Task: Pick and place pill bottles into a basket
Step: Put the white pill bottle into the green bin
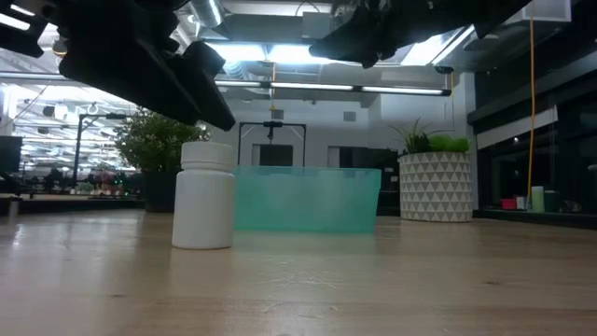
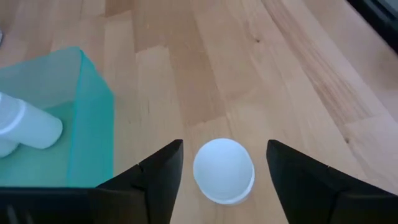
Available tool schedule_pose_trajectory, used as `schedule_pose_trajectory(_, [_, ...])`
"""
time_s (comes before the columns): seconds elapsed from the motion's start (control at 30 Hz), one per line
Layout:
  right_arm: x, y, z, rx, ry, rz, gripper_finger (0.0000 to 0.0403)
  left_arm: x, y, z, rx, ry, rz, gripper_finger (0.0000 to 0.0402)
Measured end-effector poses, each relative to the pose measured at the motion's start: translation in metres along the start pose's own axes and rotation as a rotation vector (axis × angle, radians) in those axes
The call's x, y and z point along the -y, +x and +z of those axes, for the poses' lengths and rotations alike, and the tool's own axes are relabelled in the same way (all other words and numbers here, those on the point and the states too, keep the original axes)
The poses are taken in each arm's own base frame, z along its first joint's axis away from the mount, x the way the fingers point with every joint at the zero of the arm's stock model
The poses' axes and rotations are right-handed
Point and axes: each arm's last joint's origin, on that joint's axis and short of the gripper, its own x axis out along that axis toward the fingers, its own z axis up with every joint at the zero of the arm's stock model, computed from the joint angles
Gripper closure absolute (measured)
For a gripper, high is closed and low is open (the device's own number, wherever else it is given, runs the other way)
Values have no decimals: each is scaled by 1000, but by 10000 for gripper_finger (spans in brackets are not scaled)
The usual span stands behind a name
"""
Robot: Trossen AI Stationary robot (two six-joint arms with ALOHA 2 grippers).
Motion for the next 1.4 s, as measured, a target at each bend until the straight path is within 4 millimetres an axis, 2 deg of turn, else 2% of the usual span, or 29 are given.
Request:
schedule_pose_trajectory(0.27, [0, 0, 0, 0, 1, 0, 392, 0, 0, -1, -16, -104, -30, 146])
schedule_pose_trajectory(0.37, [0, 0, 0, 0, 2, 0, 392, -2, 2, -1, -24, -132, -63, 147])
schedule_pose_trajectory(0.6, [0, 0, 0, 1, 2, 1, 392, -9, 14, -8, -63, -141, -5, 146])
schedule_pose_trajectory(0.77, [0, 0, 0, 1, 2, 1, 392, -10, 22, -13, -98, -149, -51, 148])
schedule_pose_trajectory(1.4, [0, 0, 0, 1, 2, 1, 392, -9, 23, -11, -75, -124, -53, 159])
